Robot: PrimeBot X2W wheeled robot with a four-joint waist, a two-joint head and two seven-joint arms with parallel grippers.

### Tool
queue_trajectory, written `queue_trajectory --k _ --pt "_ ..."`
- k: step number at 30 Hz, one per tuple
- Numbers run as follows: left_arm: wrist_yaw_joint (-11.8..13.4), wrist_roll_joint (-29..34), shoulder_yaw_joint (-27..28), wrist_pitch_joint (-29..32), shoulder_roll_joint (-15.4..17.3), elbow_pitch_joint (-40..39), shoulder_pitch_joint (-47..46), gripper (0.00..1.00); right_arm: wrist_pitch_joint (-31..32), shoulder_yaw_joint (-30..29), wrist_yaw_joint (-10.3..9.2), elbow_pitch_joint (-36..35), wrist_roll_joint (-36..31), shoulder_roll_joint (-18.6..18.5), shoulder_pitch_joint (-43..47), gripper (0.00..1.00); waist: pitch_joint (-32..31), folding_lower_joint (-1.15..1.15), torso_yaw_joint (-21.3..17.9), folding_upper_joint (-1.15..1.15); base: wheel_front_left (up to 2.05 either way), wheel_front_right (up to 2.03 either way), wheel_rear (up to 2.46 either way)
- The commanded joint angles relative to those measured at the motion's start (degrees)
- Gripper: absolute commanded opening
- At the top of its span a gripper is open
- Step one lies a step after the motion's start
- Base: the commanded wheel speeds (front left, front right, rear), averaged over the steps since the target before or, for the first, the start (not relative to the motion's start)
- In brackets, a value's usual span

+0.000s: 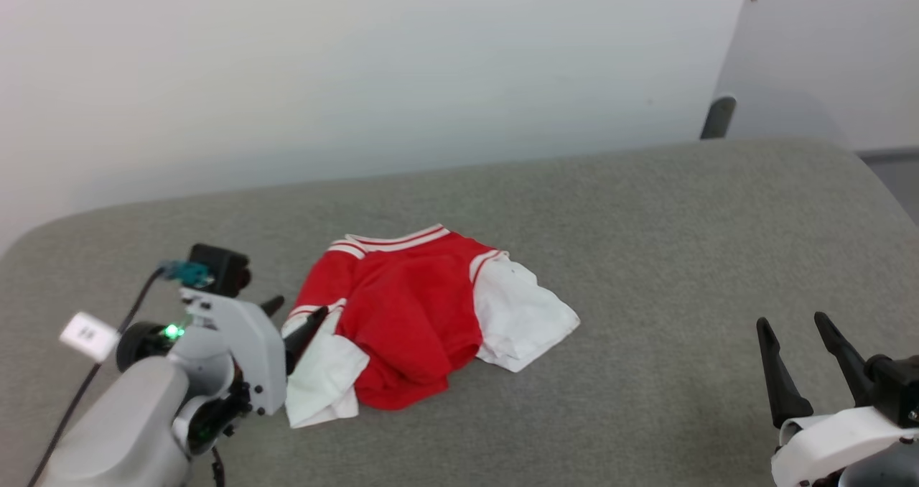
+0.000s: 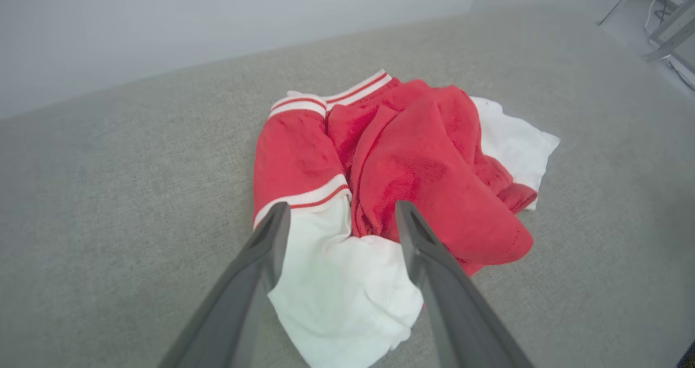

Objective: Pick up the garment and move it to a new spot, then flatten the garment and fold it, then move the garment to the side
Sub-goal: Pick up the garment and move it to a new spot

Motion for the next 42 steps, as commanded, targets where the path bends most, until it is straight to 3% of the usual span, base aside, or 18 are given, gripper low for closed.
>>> queue_trajectory --k 1,10,18,23,29,42 --pt "-0.2 -0.2 0.6 -1.8 0.5 -0.5 1.3 1.0 -0.3 0.0 -0.02 0.0 0.6 -0.3 0.8 1.0 -1.7 0.0 1.7 0.0 0.0 0.0 0.0" --pt "1.3 0.4 5.4 -17.7 3.1 -4.3 8.1 1.0 -1.6 -0.6 -0.02 0.6 0.7 -1.1 2.1 1.0 -4.3 0.0 4.8 0.0 0.0 0.0 0.0" --pt "5.7 0.4 9.7 -27.9 4.1 -7.9 16.6 1.0 -3.0 -1.1 -0.02 2.3 1.3 -1.6 3.1 1.0 -6.1 0.0 7.1 0.0 0.0 0.0 0.0" --pt "8.0 1.0 12.1 -29.8 3.7 -10.2 21.6 1.0 -3.2 -1.5 -0.01 2.5 1.4 -1.4 3.5 1.0 -7.1 0.0 8.6 0.0 0.0 0.0 0.0" --pt "8.7 2.5 15.6 -30.3 3.4 -12.7 26.9 1.0 -3.5 -2.4 -0.01 2.4 1.0 -0.8 5.0 1.0 -8.0 0.0 10.3 0.0 0.0 0.0 0.0" --pt "7.1 9.0 26.8 -30.2 -0.5 -19.6 35.9 1.0 -3.8 -2.4 -0.01 2.3 0.8 0.1 6.8 1.0 -9.3 0.0 12.6 0.0 0.0 0.0 0.0"
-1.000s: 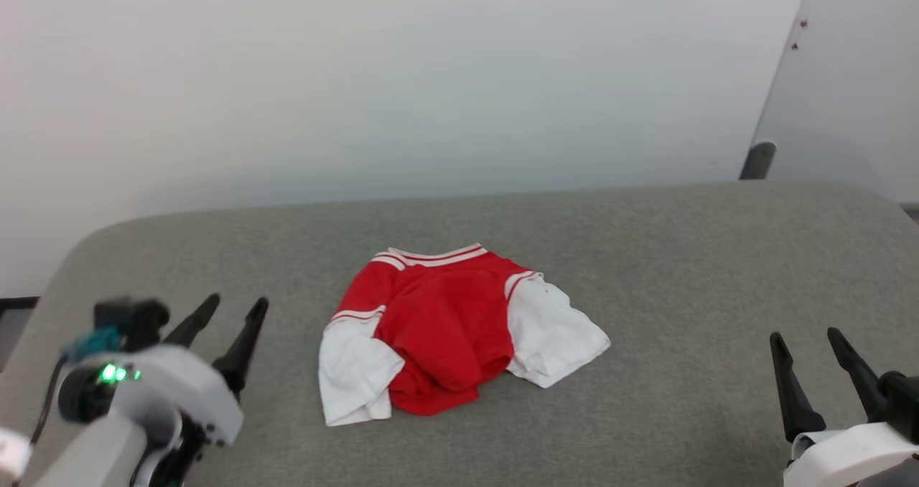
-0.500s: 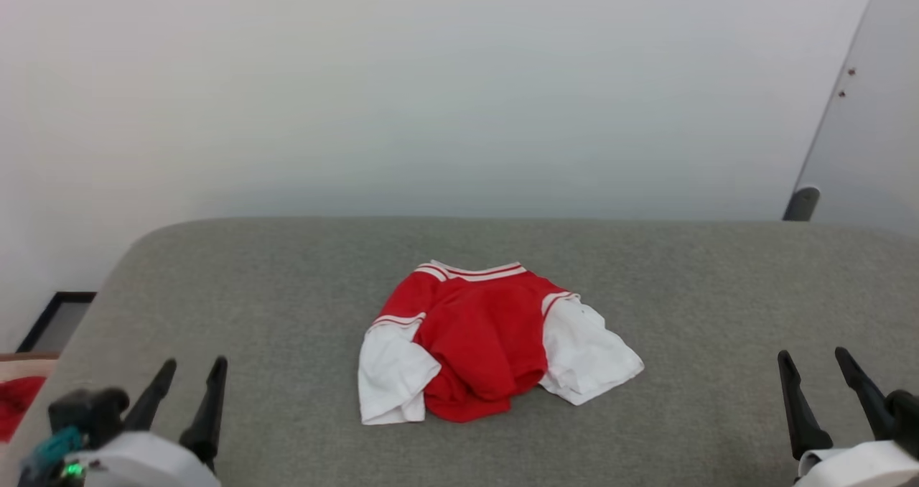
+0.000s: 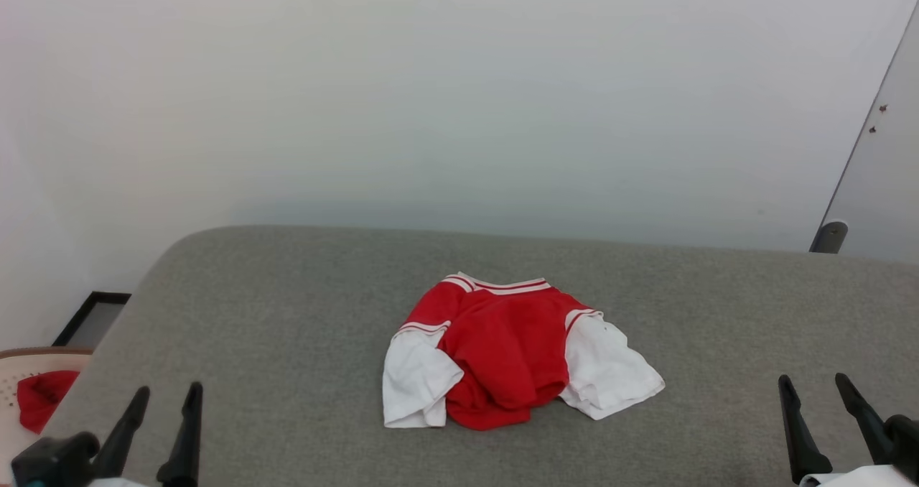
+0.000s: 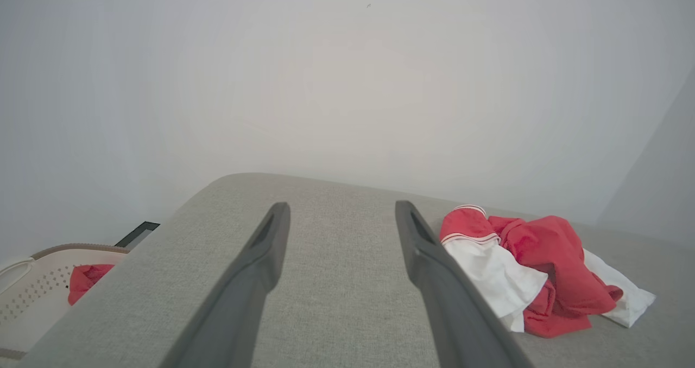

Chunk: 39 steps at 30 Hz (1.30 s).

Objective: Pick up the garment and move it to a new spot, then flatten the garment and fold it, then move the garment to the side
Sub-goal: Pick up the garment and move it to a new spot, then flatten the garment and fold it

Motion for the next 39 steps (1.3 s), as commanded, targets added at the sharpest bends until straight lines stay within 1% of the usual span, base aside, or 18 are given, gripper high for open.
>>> queue_trajectory --k 1,6,13,16,20,24,29,30,33,39 --pt "-0.5 1.0 0.9 0.0 -0.4 -0.3 1.0 1.0 -0.1 0.3 0.0 -0.1 -0.2 0.2 0.3 1.0 -0.2 0.0 0.2 0.0 0.0 0.0 0.0" --pt "-1.9 3.0 2.5 0.0 -1.6 -0.4 2.1 1.0 0.3 0.7 -0.01 -0.2 -0.1 -0.2 0.4 1.0 -0.6 0.0 0.4 0.0 0.0 0.0 0.0" --pt "-3.1 4.0 3.8 0.0 -2.5 0.2 2.7 1.0 0.3 1.4 -0.01 -0.4 0.0 -0.2 0.6 1.0 -0.5 0.0 0.3 0.0 0.0 0.0 0.0" --pt "-3.4 4.0 3.6 0.0 -2.5 0.5 2.5 1.0 0.2 1.7 0.0 -0.4 0.2 -0.4 0.5 1.0 -0.2 0.0 0.1 0.0 0.0 0.0 0.0" --pt "-4.2 3.5 2.5 2.0 -1.7 0.1 0.2 1.0 0.3 1.9 -0.01 -0.7 0.4 -0.6 -0.3 1.0 0.8 0.0 -0.7 0.0 0.0 0.0 0.0" --pt "-5.5 2.4 0.6 6.0 -0.7 -0.1 -3.7 1.0 0.5 2.0 -0.01 -1.0 0.5 -1.3 -1.4 1.0 2.3 0.0 -1.9 0.0 0.0 0.0 0.0" --pt "-6.5 0.1 -2.6 14.8 0.4 -0.4 -10.4 1.0 0.8 2.2 -0.01 -1.6 0.5 -1.5 -2.7 1.0 4.3 0.0 -4.1 0.0 0.0 0.0 0.0" --pt "-6.5 0.1 -2.6 14.8 0.4 -0.4 -10.4 1.0 0.8 2.2 -0.01 -1.6 0.5 -1.5 -2.7 1.0 4.3 0.0 -4.1 0.0 0.0 0.0 0.0" --pt "-6.9 -1.1 -4.8 19.8 1.0 0.2 -14.3 1.0 0.8 2.4 -0.01 -1.6 0.6 -1.6 -3.6 1.0 5.6 0.0 -5.6 0.0 0.0 0.0 0.0" --pt "-7.3 -5.3 -8.3 30.0 1.6 2.9 -20.8 1.0 0.1 2.7 0.0 -0.9 0.8 -1.2 -5.2 1.0 8.0 0.0 -8.7 0.0 0.0 0.0 0.0"
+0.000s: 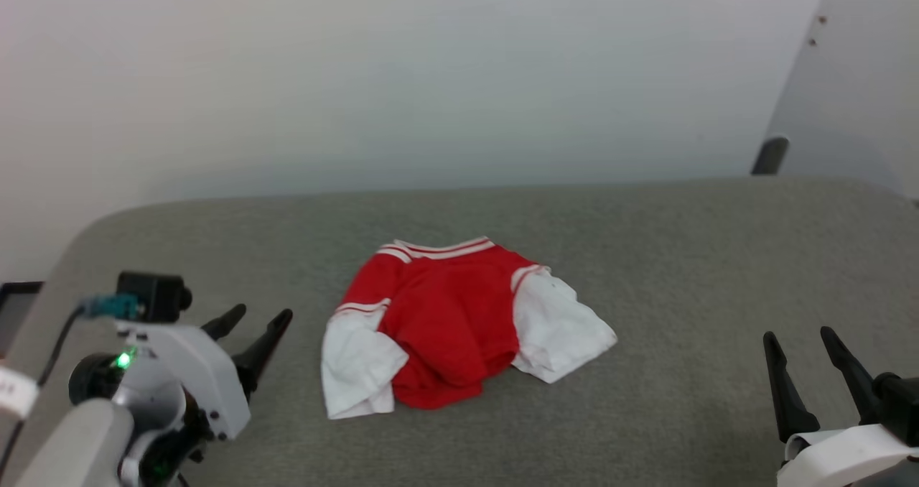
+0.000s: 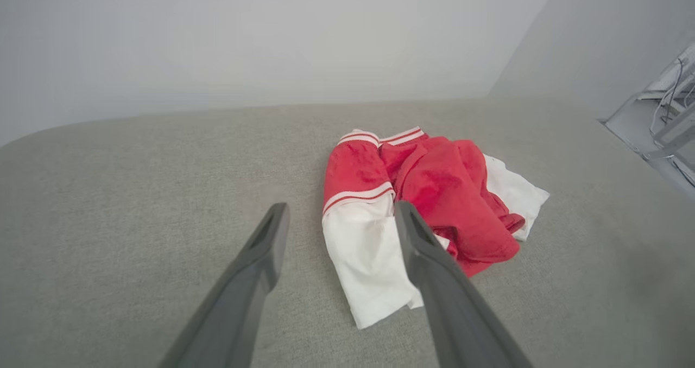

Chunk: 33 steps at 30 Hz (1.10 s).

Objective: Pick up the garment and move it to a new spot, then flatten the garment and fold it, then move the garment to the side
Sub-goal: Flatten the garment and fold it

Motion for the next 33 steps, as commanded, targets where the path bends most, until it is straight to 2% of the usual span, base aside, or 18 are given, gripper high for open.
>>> queue_trajectory --k 1,7,13,22,27,28,29,30,33 --pt "-0.2 -0.8 -0.4 1.2 0.0 0.6 -1.2 1.0 -0.4 0.1 0.0 0.2 0.3 0.1 -1.0 1.0 2.2 0.0 -2.3 0.0 0.0 0.0 0.0" --pt "-0.3 -4.3 -3.0 10.4 0.0 4.2 -4.8 1.0 -1.5 0.6 -0.01 1.5 0.6 0.4 -2.2 1.0 4.6 0.0 -4.5 0.0 0.0 0.0 0.0" --pt "1.4 -5.4 -4.6 17.5 0.2 6.7 -7.2 1.0 -2.5 1.1 -0.01 2.3 0.8 1.0 -3.5 1.0 7.3 0.0 -5.9 0.0 0.0 0.0 0.0" --pt "2.0 -4.4 -7.1 21.4 -0.3 10.1 -9.3 1.0 -3.7 1.6 0.0 3.4 0.3 2.0 -5.1 1.0 9.9 0.0 -7.0 0.0 0.0 0.0 0.0" --pt "1.4 -4.6 -7.9 21.4 -1.1 12.0 -9.7 1.0 -4.2 2.0 0.0 4.3 0.4 2.0 -5.7 1.0 10.2 0.0 -7.1 0.0 0.0 0.0 0.0" --pt "1.3 -5.0 -8.0 21.3 -1.3 12.4 -9.6 0.47 -4.2 2.1 -0.01 4.5 0.5 2.0 -5.7 1.0 10.2 0.0 -7.2 0.0 0.0 0.0 0.0" --pt "1.0 -5.0 -8.2 21.1 -1.4 12.7 -9.7 0.13 -4.3 2.2 -0.01 4.6 0.5 1.9 -5.7 1.0 10.1 0.0 -7.2 0.0 0.0 0.0 0.0" --pt "1.0 -5.2 -8.2 20.7 -1.5 12.9 -9.8 0.0 -4.3 2.2 0.0 4.8 0.5 2.0 -5.7 1.0 10.0 0.0 -7.2 0.0 0.0 0.0 0.0" --pt "0.5 -5.5 -8.5 20.1 -1.8 13.6 -9.9 0.0 -4.2 2.3 -0.01 4.8 0.2 2.1 -5.4 1.0 9.6 0.0 -7.1 0.0 0.0 0.0 0.0"
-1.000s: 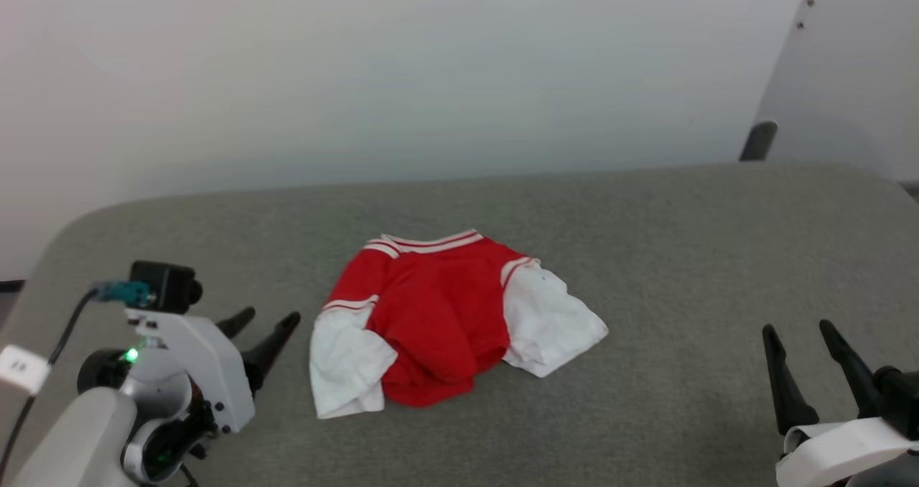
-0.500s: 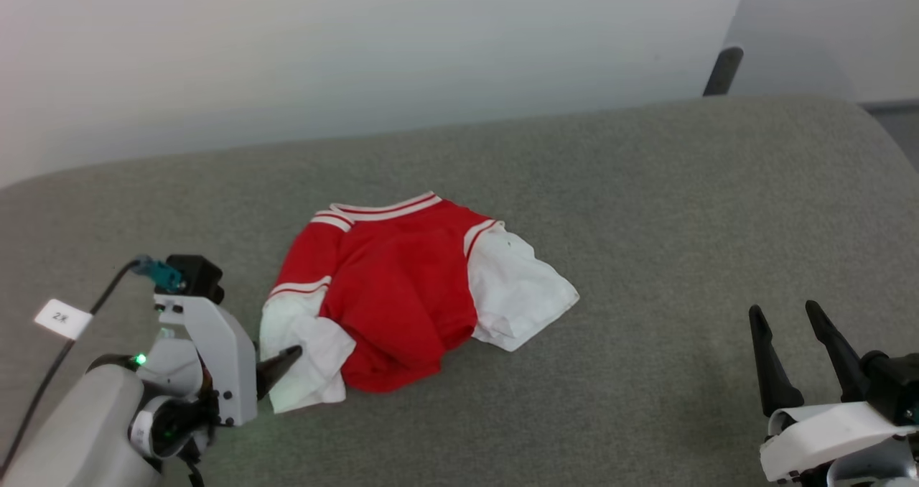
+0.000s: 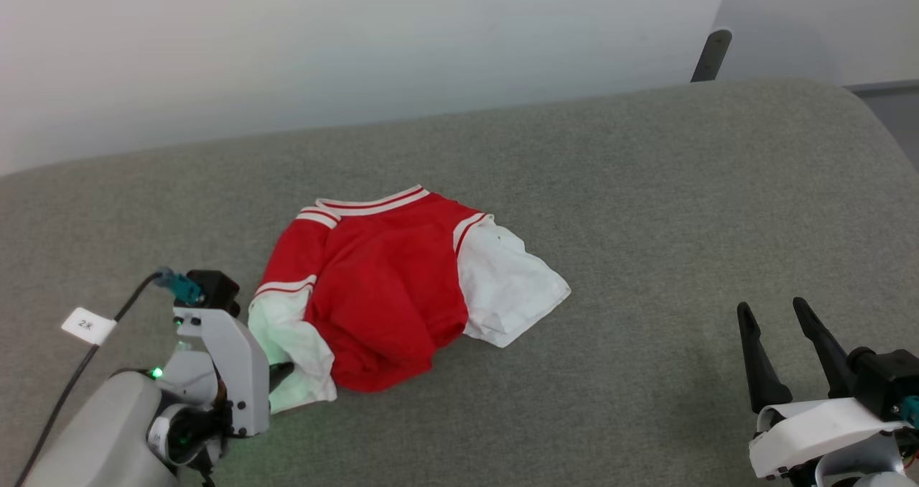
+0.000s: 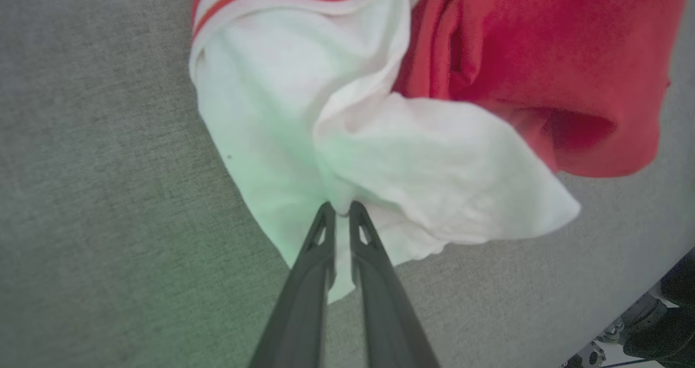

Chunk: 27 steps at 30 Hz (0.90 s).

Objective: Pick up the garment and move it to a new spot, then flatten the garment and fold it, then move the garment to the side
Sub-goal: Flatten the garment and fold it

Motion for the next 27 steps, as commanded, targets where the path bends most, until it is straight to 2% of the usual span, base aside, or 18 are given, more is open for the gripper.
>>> queue_trajectory --k 1,13,27 --pt "-0.4 -0.5 0.1 -0.4 -0.2 0.2 -0.6 0.0 0.0 0.1 0.0 0.0 -0.3 0.0 0.0 1.0 -0.4 0.0 0.1 0.0 0.0 0.0 0.0" --pt "-0.5 -1.2 0.1 -1.0 1.0 0.0 -1.6 0.0 1.4 -0.4 0.0 -1.6 -0.8 -0.1 1.9 1.0 -2.3 0.0 1.6 0.0 0.0 0.0 0.0" --pt "2.4 -1.6 4.6 -4.1 7.0 0.1 0.6 0.0 2.4 -0.7 0.0 -2.6 -0.1 -1.1 1.7 1.0 -2.9 0.0 3.4 0.0 0.0 0.0 0.0"
